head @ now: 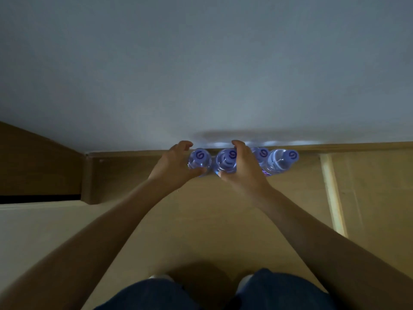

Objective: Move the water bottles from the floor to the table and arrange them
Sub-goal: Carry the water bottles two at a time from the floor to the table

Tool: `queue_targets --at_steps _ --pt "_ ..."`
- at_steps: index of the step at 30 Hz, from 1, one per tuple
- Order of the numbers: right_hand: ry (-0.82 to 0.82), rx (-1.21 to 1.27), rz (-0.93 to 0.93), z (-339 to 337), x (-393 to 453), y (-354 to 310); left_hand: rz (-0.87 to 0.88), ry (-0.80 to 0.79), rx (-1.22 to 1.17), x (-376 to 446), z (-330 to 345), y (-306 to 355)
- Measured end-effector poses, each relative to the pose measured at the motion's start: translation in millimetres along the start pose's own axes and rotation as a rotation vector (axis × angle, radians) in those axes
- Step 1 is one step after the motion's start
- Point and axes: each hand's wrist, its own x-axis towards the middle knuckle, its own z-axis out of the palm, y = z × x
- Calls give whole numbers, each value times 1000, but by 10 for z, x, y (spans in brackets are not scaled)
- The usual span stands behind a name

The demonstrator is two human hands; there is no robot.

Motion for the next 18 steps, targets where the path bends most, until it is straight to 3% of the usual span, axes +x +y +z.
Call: queue_targets --at_steps 8,18 --pt "182 177 43 296 237 275 171 9 -78 280 316 -277" --pt "234 188 -114 465 251 354 184 93 -236 312 538 -345"
